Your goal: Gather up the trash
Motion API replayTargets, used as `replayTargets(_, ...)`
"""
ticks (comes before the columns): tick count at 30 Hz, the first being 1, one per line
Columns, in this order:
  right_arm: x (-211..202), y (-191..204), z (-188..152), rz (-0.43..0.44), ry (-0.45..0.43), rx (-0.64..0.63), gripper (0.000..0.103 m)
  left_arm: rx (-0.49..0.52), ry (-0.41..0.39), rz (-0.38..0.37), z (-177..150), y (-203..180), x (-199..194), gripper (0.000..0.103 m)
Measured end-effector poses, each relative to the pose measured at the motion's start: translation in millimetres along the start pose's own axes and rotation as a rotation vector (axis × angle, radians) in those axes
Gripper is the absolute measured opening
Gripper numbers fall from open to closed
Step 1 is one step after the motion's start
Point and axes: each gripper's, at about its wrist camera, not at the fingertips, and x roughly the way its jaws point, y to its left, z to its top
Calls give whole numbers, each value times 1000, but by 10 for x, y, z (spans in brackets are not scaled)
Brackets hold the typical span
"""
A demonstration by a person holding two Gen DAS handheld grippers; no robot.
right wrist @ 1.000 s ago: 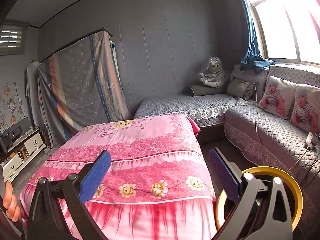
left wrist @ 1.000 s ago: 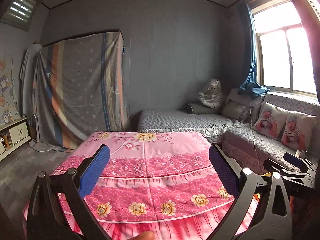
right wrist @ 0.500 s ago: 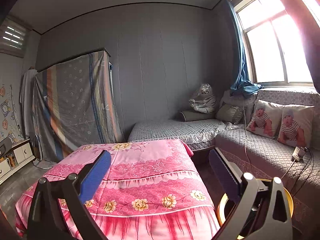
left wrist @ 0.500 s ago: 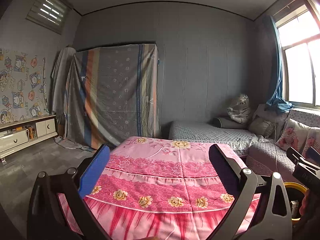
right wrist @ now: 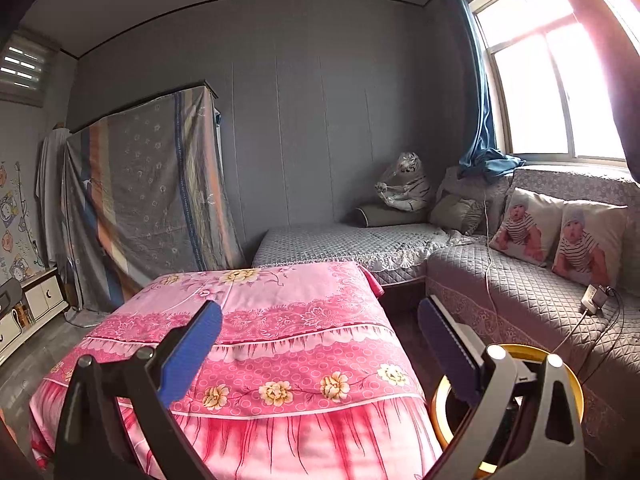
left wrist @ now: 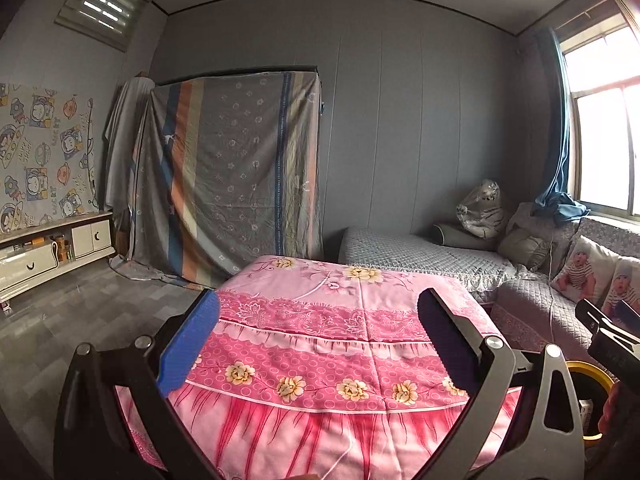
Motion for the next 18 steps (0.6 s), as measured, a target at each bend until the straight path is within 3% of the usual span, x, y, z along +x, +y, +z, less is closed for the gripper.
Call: replayTargets(18, 61, -30, -54, 8, 27, 7, 95, 14, -4, -17, 15, -53, -20, 95)
